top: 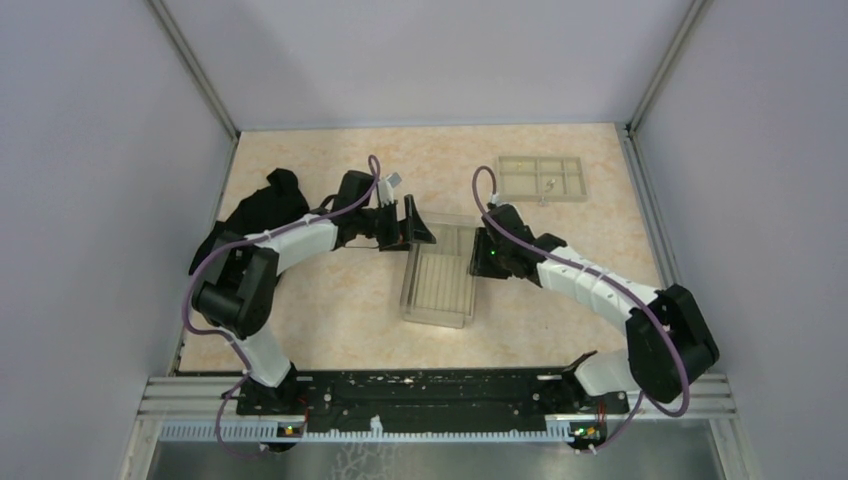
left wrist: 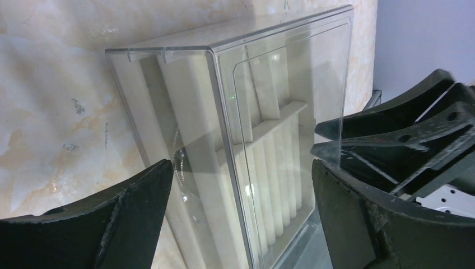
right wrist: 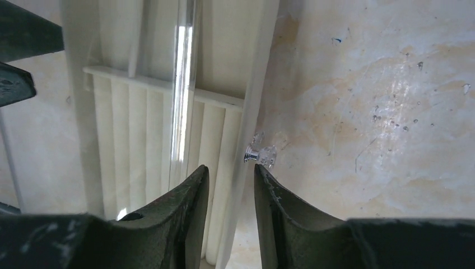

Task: Organize the mixed jewelry

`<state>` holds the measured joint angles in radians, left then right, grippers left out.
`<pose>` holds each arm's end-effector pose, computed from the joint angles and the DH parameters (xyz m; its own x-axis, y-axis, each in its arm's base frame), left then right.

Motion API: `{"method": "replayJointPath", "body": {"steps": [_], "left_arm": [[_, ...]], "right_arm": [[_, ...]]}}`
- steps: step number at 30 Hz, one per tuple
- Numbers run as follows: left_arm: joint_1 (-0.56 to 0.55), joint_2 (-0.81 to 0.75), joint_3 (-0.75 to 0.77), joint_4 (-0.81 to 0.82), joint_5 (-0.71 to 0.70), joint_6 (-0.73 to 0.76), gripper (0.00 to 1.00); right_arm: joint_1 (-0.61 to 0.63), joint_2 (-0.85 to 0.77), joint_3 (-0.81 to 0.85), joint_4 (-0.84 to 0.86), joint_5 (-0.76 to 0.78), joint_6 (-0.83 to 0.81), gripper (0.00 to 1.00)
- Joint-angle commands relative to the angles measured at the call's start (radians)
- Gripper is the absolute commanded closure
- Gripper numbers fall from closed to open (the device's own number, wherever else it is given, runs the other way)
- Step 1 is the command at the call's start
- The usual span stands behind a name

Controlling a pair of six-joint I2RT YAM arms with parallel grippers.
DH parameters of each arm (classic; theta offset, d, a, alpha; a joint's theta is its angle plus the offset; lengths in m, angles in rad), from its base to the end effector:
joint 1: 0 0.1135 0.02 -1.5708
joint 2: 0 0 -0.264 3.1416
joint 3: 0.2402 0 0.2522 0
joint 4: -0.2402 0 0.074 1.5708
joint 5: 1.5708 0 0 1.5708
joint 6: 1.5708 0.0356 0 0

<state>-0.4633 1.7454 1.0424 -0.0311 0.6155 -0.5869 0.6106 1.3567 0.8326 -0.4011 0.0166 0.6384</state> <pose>0.3201 -0.1829 0.1918 -0.9134 -0.0491 -0.4040 0.2913 0.6145 -0.7332 0.2232 0.1554 0.2133 -0.8623 0.1238 -0.4911 -0.0638 0.9354 0.3479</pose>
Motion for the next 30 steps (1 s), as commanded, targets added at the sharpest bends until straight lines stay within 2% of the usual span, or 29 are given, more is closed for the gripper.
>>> {"method": "replayJointPath", "body": {"steps": [1,6,8,11,15,21,30], "left_arm": [[-0.014,-0.050,0.015,-0.015,0.017,0.021,0.01],[-0.013,-0.055,0.019,-0.036,0.006,0.034,0.01],[-0.013,-0.055,0.018,-0.036,0.006,0.032,0.01],[-0.013,-0.056,0.014,-0.034,0.006,0.031,0.01],[-0.013,-0.062,0.006,-0.034,0.001,0.029,0.01],[-0.013,-0.066,-0.001,-0.033,-0.003,0.029,0.01],[-0.014,-0.045,0.012,-0.028,0.009,0.026,0.01]], "right_arm": [[-0.020,-0.108,0.023,0.057,0.027,-0.006,0.64],[-0.053,-0.155,-0.021,0.063,0.022,0.008,0.64],[-0.058,-0.153,-0.029,0.056,0.022,0.022,0.69],[-0.060,-0.152,-0.048,0.057,0.018,0.041,0.78],[-0.061,-0.145,-0.066,0.041,0.033,0.064,1.00],[-0.060,-0.131,-0.116,0.050,0.027,0.061,1.00],[-0.038,-0.021,-0.088,0.146,-0.124,-0.005,1.00]]}}
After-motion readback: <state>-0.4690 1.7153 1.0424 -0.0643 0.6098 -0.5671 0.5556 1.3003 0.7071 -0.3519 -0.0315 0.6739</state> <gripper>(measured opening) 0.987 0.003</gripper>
